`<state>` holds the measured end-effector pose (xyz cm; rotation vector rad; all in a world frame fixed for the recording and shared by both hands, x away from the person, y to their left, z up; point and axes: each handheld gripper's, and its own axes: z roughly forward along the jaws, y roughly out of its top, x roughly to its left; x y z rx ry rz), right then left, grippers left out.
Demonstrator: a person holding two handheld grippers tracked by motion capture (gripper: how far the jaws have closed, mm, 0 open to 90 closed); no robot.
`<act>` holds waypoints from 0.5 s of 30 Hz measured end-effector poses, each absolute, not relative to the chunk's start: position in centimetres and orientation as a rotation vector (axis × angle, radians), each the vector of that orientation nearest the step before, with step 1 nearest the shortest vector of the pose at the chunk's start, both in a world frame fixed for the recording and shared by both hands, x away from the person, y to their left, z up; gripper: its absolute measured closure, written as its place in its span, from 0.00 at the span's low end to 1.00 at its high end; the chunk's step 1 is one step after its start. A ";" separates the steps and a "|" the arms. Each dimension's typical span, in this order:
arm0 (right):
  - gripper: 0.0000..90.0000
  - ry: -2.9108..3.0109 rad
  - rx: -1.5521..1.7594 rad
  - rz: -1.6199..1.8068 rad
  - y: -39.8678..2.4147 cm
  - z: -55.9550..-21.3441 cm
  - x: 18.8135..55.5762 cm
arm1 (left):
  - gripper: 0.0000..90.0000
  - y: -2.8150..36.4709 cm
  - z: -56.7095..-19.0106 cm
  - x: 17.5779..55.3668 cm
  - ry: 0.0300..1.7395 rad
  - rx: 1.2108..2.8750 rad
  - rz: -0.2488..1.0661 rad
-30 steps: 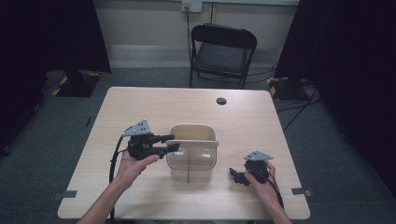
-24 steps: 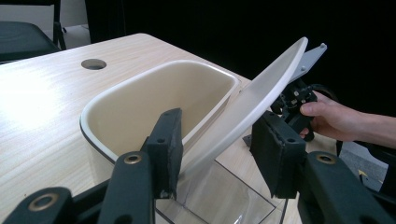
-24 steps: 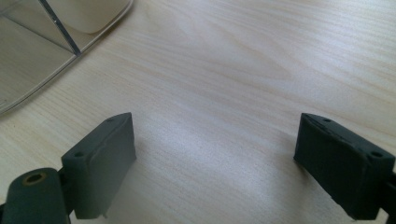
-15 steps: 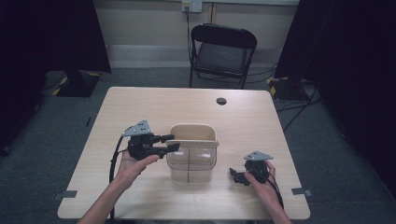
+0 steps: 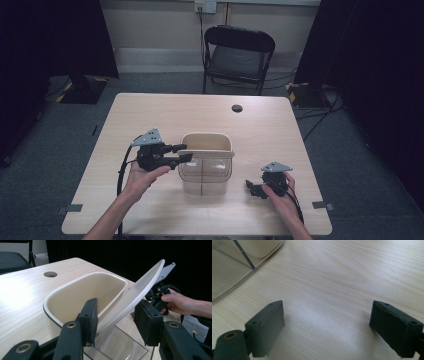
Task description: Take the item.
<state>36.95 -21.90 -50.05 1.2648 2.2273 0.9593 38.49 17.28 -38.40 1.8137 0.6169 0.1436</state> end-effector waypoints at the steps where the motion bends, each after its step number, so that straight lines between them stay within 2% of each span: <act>1: 0.13 2.228 1.264 0.960 -21.9 -50.0 37.0 | 0.60 17.3 -38.4 38.5 0.618 1.814 0.143; 15: 0.13 2.227 1.264 0.959 -21.9 -50.1 37.0 | 0.60 17.3 -38.4 38.5 0.619 1.809 0.144</act>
